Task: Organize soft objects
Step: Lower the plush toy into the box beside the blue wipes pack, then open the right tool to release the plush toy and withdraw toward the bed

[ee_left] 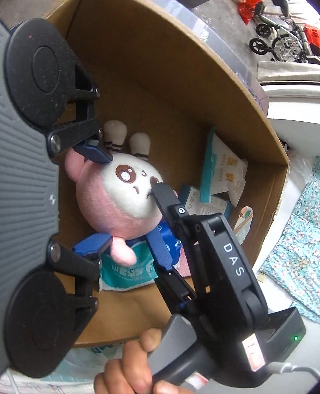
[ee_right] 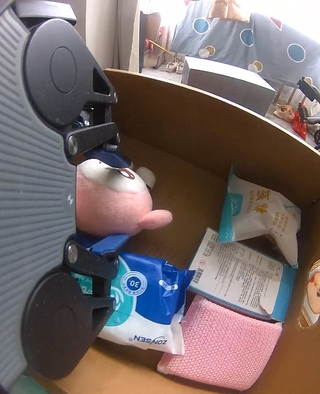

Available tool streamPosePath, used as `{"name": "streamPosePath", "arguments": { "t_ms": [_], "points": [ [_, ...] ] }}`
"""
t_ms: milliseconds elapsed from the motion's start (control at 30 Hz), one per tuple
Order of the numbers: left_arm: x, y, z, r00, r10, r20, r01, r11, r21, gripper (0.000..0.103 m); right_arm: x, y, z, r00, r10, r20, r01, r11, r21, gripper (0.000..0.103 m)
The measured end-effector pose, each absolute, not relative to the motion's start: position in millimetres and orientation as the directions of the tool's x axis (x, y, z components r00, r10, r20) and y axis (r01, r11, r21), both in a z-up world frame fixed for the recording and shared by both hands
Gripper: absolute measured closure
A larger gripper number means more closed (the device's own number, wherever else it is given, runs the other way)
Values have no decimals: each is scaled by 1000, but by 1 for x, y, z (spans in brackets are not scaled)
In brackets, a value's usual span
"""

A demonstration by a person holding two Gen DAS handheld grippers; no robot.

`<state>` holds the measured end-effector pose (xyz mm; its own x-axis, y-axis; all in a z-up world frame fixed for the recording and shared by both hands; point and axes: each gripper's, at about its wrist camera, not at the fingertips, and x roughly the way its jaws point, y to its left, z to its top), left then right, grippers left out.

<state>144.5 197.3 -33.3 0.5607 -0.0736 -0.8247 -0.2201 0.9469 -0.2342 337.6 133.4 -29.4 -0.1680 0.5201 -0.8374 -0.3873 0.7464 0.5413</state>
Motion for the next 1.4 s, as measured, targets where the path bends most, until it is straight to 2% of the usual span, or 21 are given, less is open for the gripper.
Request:
{"name": "streamPosePath", "arguments": {
  "t_ms": [600,833,1000,1100,1400],
  "points": [
    [188,200,-32,533,-105,-840,-225,939,-261,39,370,122,-24,-61,545,-836,-390,758,523,43],
    [192,204,-30,538,-114,-835,-242,928,-283,32,368,117,-16,-14,553,-833,-417,754,508,43],
    [188,206,-26,573,-123,-810,-254,914,-318,28,364,102,1,43,594,-803,-418,741,526,40],
    [183,203,-19,598,-98,-796,-243,924,-296,24,358,86,12,94,629,-772,-404,732,548,39],
    [153,191,11,691,-30,-722,-222,942,-252,23,300,22,44,299,693,-656,-366,718,591,34]
  ]
}}
